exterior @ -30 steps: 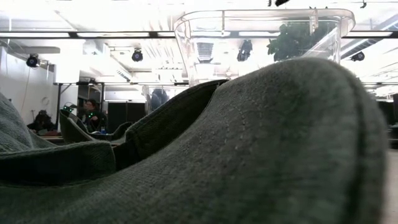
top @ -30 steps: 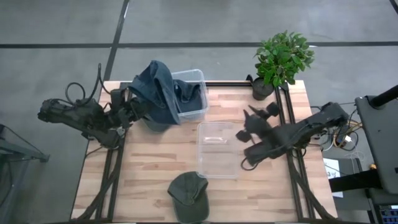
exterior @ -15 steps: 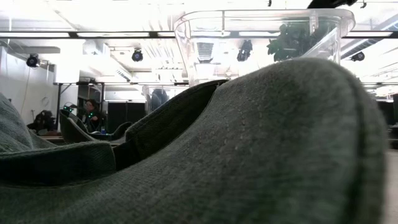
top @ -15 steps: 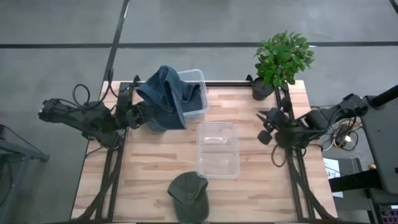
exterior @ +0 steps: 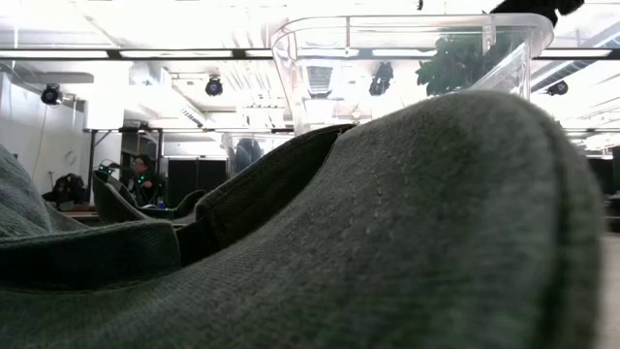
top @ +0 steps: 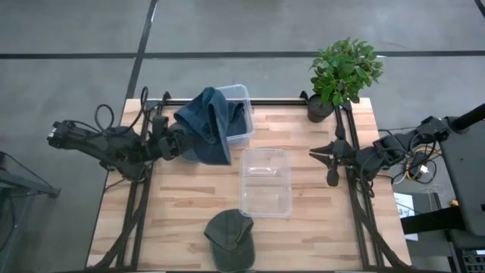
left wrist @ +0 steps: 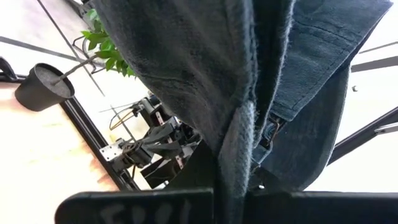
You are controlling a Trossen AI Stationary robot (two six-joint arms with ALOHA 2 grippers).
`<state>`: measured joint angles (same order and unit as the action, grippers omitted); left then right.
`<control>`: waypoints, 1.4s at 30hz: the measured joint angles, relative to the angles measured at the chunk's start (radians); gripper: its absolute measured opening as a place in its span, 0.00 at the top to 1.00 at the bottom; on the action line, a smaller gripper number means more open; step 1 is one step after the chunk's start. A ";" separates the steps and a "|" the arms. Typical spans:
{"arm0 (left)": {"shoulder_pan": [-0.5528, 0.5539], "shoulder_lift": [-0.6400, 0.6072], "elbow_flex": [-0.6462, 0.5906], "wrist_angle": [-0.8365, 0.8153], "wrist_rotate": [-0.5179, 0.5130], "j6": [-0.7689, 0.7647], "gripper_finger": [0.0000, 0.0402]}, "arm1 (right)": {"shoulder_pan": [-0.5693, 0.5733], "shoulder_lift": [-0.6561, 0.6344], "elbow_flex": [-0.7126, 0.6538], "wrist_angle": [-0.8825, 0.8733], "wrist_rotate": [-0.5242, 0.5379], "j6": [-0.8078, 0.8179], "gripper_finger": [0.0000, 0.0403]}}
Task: Pick & Place hat
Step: Put the blue cap into the top transparent bin
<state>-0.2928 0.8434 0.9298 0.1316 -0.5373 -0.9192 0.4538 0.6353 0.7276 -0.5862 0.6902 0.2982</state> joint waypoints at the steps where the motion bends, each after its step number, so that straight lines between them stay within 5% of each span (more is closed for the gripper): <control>1: 0.001 0.004 0.000 0.007 0.000 0.000 0.99 | 0.000 -0.008 -0.013 0.000 -0.012 -0.003 0.87; 17: 0.006 0.061 0.000 0.055 0.038 0.001 0.99 | 0.000 -0.061 -0.216 0.277 -0.254 -0.025 0.87; 24: 0.027 0.089 0.000 0.251 0.283 0.093 0.99 | 0.000 -0.110 -0.256 0.315 -0.247 -0.018 0.87; 31: 0.030 0.092 0.000 0.260 0.309 0.098 0.99 | 0.000 -0.132 -0.256 0.314 -0.246 -0.021 0.87; 34: 0.035 0.092 0.000 0.240 0.239 0.084 0.99 | 0.000 -0.132 -0.256 0.312 -0.246 -0.021 0.87; 42: 0.070 0.113 0.000 -0.098 -0.235 -0.158 0.99 | 0.000 -0.132 -0.252 0.307 -0.245 -0.019 0.87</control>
<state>-0.2224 0.9563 0.9298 0.0331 -0.7720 -1.0776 0.4534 0.5034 0.4755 -0.2794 0.4448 0.2790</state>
